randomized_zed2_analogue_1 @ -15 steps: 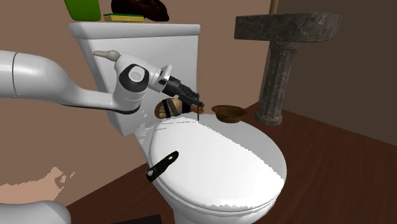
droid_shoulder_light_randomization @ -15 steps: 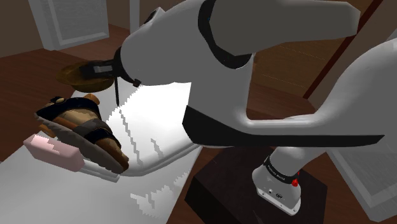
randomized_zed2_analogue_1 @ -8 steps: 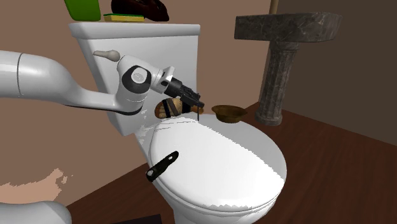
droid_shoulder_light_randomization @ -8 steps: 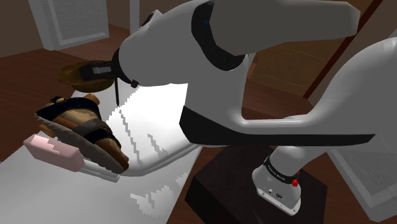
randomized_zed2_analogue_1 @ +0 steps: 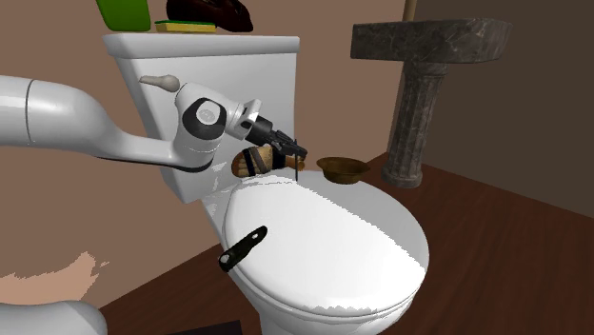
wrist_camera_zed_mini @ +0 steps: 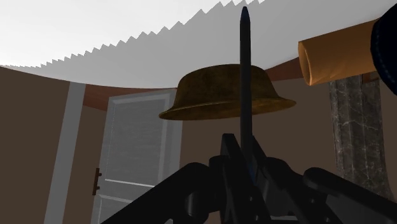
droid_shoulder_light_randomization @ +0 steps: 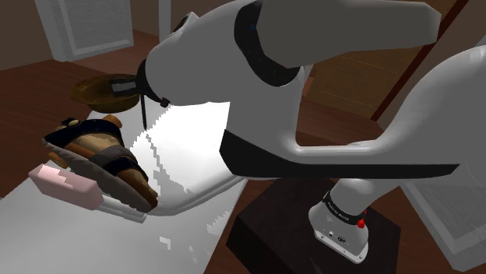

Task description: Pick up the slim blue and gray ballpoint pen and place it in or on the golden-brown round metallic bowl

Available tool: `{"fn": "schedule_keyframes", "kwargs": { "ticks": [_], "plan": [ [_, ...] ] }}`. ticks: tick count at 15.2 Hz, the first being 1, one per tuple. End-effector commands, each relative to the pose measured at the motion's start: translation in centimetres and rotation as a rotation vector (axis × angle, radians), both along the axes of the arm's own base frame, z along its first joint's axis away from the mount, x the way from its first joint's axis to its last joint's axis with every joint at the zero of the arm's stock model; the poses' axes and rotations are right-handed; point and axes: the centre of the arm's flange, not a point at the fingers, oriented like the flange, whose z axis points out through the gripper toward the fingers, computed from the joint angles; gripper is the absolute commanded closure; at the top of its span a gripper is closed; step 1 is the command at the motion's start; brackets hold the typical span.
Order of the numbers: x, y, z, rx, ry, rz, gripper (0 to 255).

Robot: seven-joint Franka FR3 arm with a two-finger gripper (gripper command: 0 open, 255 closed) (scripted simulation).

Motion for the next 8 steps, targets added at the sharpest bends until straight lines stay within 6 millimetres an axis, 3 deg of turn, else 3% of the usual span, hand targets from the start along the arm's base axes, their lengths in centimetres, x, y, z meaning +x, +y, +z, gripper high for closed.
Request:
{"fn": "schedule_keyframes", "kwargs": {
  "ticks": [1,3,8],
  "plan": [
    [0.0,0.0,0.0,0.000,0.000,0.000,255],
    [0.0,0.0,0.0,0.000,0.000,0.000,255],
    [0.0,0.0,2.6,0.000,0.000,0.000,255]
  ]
}}
